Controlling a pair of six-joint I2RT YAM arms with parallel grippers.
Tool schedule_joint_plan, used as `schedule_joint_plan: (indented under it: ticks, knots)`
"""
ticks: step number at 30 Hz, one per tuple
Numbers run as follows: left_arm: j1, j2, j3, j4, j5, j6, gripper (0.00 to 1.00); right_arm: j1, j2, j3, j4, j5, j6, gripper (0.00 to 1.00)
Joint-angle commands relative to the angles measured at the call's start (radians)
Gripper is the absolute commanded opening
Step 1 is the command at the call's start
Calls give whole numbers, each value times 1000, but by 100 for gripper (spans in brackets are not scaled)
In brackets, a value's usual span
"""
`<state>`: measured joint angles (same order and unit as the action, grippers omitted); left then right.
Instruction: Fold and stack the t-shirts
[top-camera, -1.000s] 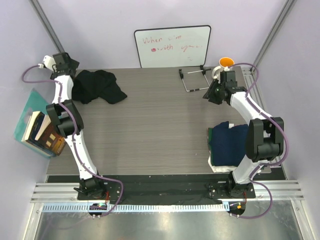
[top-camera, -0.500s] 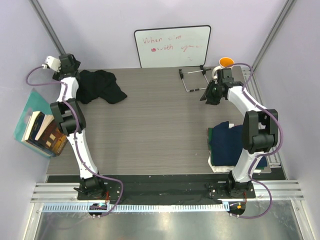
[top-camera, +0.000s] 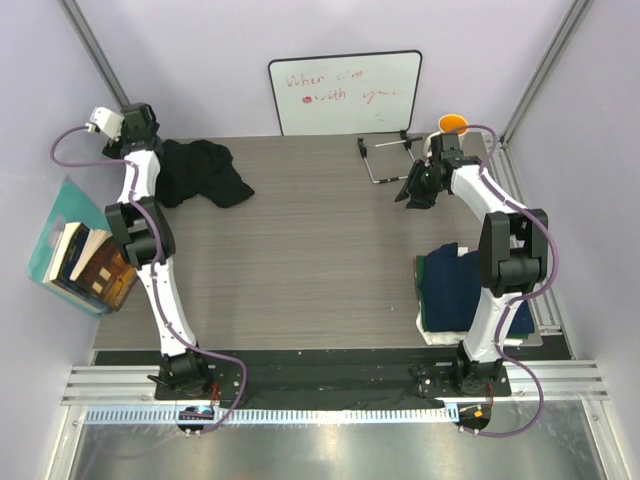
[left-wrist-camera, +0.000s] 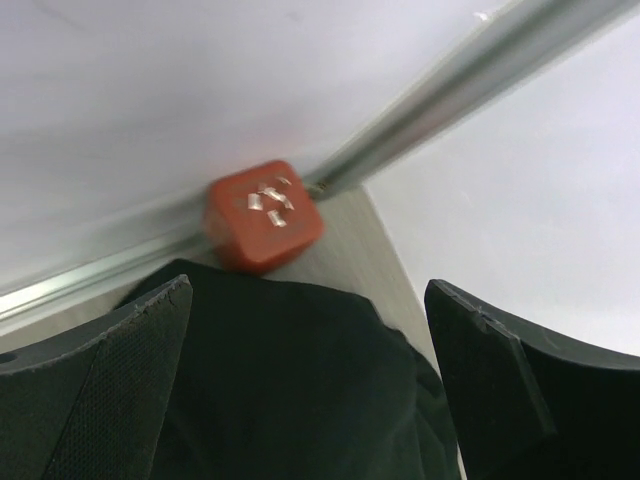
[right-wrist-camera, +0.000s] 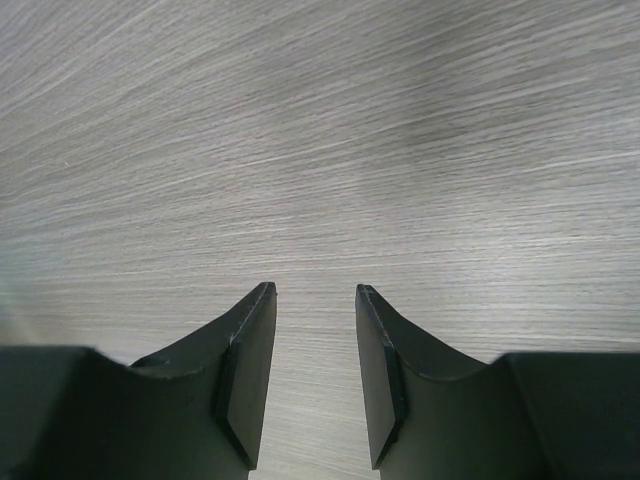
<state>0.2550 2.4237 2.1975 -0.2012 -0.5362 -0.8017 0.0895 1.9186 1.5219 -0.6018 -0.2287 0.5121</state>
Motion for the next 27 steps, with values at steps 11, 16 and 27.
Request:
schedule_joint_plan:
  ticks: [11,16,27]
  knots:
    - [32,123,228,-320,-52,-182,98,0,42,90,-41,-74,-6,43]
    - [24,124,219,-328,39,-142,98,0,45,86,-41,-75,-3,44]
    - [-111,132,205,-369,273,39,92,0,40,63,3,-87,-4,45]
